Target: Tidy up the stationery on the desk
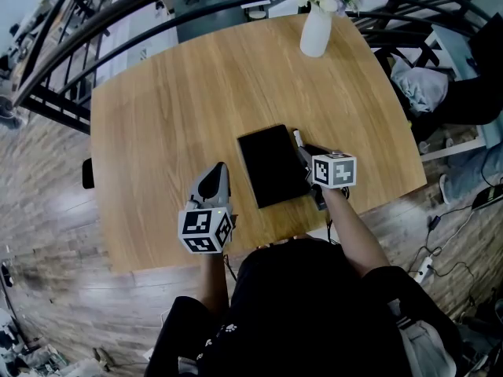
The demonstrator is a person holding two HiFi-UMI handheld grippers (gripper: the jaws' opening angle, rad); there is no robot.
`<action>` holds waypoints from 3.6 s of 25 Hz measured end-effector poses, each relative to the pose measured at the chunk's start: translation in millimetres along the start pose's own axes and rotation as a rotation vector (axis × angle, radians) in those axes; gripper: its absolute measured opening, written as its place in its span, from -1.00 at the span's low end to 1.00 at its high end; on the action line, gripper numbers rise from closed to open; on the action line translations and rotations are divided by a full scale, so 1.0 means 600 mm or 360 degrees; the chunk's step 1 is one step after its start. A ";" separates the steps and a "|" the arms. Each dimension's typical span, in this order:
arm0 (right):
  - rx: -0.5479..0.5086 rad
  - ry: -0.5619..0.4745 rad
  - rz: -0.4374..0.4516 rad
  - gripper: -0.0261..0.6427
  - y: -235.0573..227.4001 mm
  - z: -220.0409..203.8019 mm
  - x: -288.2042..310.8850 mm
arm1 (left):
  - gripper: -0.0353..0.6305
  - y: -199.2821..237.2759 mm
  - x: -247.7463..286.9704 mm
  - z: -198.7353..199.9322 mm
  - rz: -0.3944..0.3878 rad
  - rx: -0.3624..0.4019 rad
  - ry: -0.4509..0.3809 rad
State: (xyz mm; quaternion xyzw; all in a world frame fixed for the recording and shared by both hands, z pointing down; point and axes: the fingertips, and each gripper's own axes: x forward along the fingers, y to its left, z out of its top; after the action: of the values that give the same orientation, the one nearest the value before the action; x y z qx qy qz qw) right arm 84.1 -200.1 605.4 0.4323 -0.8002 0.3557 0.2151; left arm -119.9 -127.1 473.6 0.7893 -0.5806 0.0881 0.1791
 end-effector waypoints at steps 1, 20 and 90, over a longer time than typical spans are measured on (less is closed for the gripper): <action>-0.0001 0.0002 -0.0001 -0.63 -0.001 0.000 0.000 | -0.91 0.000 0.000 0.000 0.0000 0.0002 0.0002; -0.0088 -0.0277 0.0053 -0.89 0.016 0.064 -0.045 | -0.91 -0.012 0.003 0.020 -0.0010 0.0021 -0.0050; -0.0333 -0.0568 0.0462 -0.89 0.160 0.150 -0.142 | -0.91 -0.043 -0.005 0.055 -0.0027 0.0047 -0.0084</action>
State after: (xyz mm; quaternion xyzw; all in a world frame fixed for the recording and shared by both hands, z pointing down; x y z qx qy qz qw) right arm 45.2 -186.5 454.5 0.3441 -0.9117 0.2161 0.0606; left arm -98.6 -130.3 437.8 0.7989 -0.5770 0.0741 0.1529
